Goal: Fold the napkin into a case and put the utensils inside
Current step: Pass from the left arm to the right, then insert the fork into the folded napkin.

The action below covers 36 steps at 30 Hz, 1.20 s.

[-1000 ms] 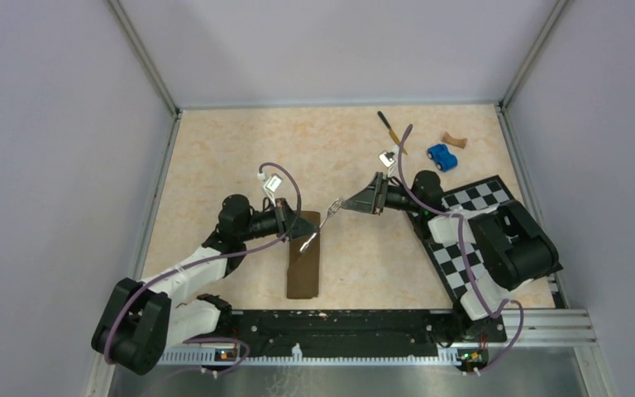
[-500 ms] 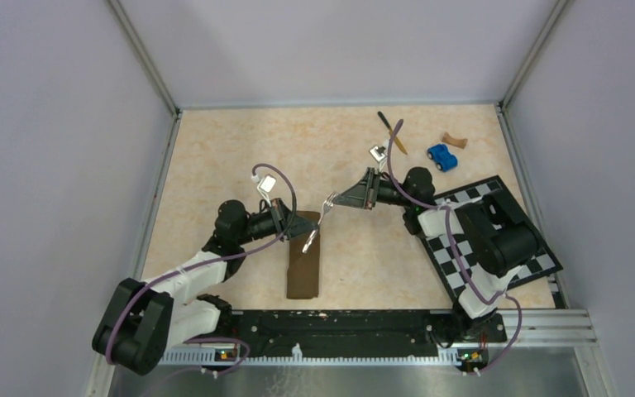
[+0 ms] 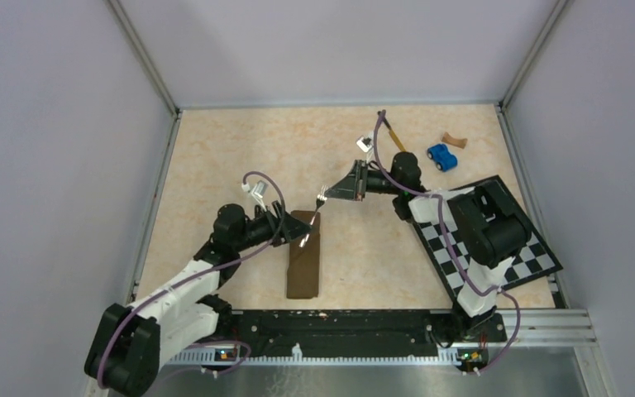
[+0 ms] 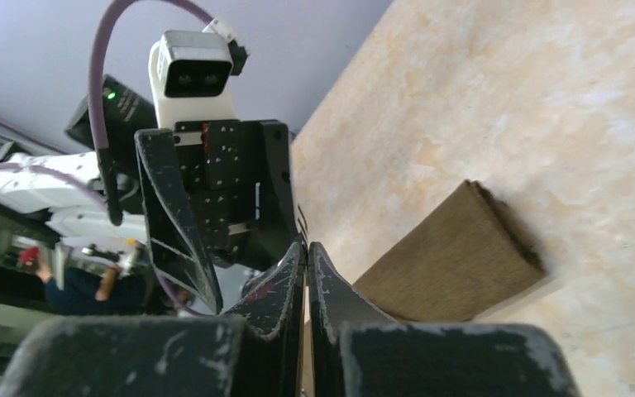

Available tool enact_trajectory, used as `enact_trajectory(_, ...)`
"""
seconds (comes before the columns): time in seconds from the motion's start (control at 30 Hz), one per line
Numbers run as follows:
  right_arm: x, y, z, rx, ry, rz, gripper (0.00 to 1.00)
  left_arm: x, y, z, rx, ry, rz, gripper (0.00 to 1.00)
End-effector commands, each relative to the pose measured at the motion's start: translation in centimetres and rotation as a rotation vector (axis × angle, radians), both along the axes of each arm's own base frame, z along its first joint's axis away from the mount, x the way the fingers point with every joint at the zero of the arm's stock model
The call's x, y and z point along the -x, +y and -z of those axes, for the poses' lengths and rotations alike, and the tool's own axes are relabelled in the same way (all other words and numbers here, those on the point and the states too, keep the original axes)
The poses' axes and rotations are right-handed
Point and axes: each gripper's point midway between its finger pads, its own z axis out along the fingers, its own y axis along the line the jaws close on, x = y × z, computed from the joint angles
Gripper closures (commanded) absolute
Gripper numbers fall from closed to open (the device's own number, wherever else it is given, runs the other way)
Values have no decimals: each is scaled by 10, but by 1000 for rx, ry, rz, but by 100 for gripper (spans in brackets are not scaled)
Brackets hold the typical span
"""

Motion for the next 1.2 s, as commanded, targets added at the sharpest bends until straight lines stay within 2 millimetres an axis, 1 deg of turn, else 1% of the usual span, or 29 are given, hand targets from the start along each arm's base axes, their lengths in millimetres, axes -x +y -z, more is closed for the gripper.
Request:
enact_trajectory(0.0, -24, 12, 15, 127, -125, -12, 100, -6, 36, 46, -213, 188, -220, 32)
enact_trajectory(0.03, -28, 14, 17, 136, -140, -21, 100, 0, 38, 52, -230, 219, -215, 32)
enact_trajectory(0.07, -32, 16, 19, 144, -150, -26, 100, 10, 37, 58, -242, 254, -182, 34)
enact_trajectory(0.1, -38, 19, 23, 155, -154, -29, 100, 19, 35, 62, -244, 277, -143, 38)
enact_trajectory(0.13, -43, 21, 26, 168, -155, -42, 100, 28, 32, 66, -239, 298, -101, 43)
enact_trajectory(0.2, -52, 26, 36, 193, -164, -67, 100, 44, 31, 76, -235, 355, -57, 53)
enact_trajectory(0.23, -55, 28, 41, 206, -169, -76, 100, 50, 32, 81, -239, 377, -51, 55)
enact_trajectory(0.3, -58, 31, 47, 211, -178, -101, 100, 60, 32, 85, -236, 388, -37, 61)
enact_trajectory(0.47, -61, 34, 65, 230, -194, -154, 100, 77, 28, 85, -223, 371, 17, 71)
enact_trajectory(0.5, -62, 33, 71, 243, -194, -154, 100, 80, 27, 88, -231, 378, 30, 74)
enact_trajectory(0.57, -63, 34, 75, 251, -198, -165, 100, 86, 25, 93, -249, 393, 58, 79)
enact_trajectory(0.7, -65, 35, 81, 261, -213, -192, 100, 95, 18, 102, -297, 427, 106, 82)
enact_trajectory(0.83, -59, 34, 86, 269, -224, -242, 100, 98, 11, 107, -328, 427, 125, 82)
enact_trajectory(1.1, -40, 37, 85, 224, -218, -312, 100, 98, 12, 120, -334, 457, 96, 84)
enact_trajectory(1.13, -36, 38, 85, 219, -216, -322, 100, 99, 13, 121, -336, 461, 93, 84)
enact_trajectory(1.17, -27, 41, 85, 212, -204, -341, 100, 94, 11, 119, -321, 435, 85, 84)
